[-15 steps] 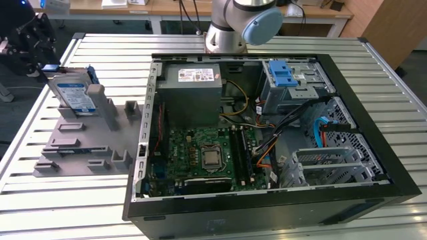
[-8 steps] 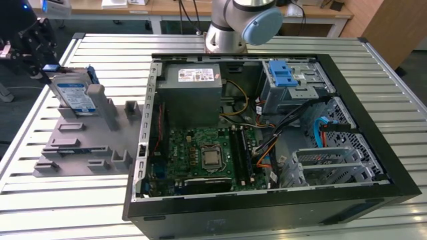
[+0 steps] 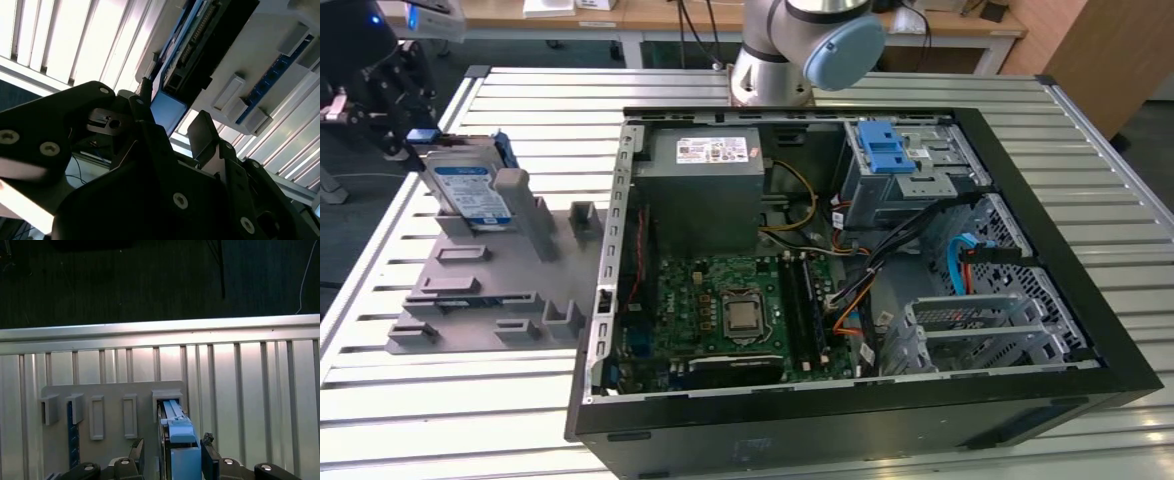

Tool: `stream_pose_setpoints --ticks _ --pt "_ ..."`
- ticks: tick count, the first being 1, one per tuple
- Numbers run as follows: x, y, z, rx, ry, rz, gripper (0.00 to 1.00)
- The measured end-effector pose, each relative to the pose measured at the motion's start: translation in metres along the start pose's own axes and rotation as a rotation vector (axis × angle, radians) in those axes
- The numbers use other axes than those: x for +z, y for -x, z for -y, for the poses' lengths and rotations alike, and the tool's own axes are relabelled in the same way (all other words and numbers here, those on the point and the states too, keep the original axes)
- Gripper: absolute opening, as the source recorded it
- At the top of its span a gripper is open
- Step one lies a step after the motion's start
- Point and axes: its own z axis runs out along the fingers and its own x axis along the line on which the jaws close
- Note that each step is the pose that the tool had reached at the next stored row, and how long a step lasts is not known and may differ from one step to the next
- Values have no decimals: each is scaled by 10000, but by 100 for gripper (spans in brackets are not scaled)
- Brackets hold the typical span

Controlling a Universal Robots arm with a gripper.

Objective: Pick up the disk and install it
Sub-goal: 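Pick up the disk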

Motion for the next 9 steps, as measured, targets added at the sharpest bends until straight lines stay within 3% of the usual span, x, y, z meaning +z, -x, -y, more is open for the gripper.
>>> stream_pose_setpoints --ticks 3,4,9 --pt "12 1 1 -55 1 0 55" --pt "16 1 2 -61 0 1 48" --pt "37 12 0 -76 0 1 48"
